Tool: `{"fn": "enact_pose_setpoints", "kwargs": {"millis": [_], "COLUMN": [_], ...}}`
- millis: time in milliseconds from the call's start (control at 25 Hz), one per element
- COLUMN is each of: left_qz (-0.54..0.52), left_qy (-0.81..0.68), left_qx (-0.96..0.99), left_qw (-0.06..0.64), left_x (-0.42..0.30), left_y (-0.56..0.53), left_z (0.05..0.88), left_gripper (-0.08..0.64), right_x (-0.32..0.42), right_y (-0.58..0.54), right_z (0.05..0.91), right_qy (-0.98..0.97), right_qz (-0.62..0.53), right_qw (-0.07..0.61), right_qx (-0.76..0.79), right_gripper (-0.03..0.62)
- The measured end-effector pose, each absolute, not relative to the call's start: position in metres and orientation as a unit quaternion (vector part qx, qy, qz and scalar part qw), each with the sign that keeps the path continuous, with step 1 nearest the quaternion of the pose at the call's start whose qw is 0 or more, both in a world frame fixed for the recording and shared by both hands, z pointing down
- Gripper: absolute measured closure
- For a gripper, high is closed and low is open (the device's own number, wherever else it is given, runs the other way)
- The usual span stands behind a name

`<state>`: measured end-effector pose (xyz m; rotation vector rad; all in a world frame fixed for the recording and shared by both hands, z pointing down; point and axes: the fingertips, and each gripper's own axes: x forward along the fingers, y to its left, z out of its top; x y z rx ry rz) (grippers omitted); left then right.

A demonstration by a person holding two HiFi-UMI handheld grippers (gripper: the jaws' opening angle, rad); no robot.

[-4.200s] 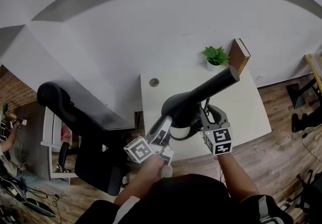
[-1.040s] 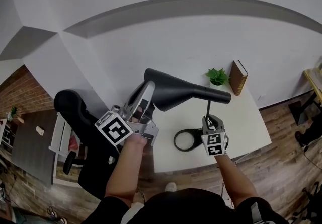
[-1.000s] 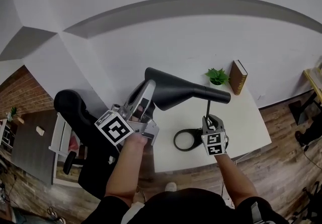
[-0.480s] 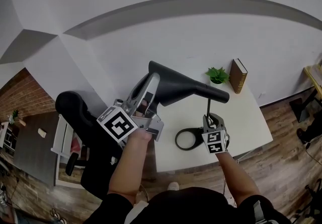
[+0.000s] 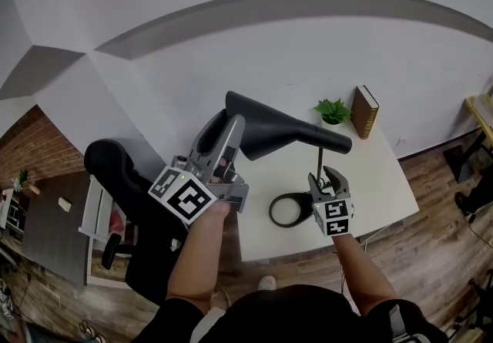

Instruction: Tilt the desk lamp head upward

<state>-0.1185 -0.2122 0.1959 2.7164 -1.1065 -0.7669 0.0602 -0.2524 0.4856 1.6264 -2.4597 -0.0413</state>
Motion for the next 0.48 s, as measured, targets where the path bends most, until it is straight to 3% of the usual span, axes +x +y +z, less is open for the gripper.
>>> {"fn": "enact_pose_setpoints", "kwargs": {"millis": [240,480], "left_qz": [-0.251,-0.236], "left_qy": [-0.443,-0.488], "left_qx": [0.861,0.84], "left_qw": [-0.017,-0.024], "left_x": [-0.151,-0.184], "left_y": [-0.191,-0.177], "left_z": [0.203,0.234], "left_gripper": [0.385,0.39], "right_x": [0.067,0.067], "right_y": [-0.22,-0.203], "right_z": [0.452,0.418], "right_qy": [-0.83,-0.834], "right_qz": [-0.024,-0.039], "right_qw": [0.056,0.025], "right_qx": [0.555,0.55], "right_gripper": [0.431,0.433]}}
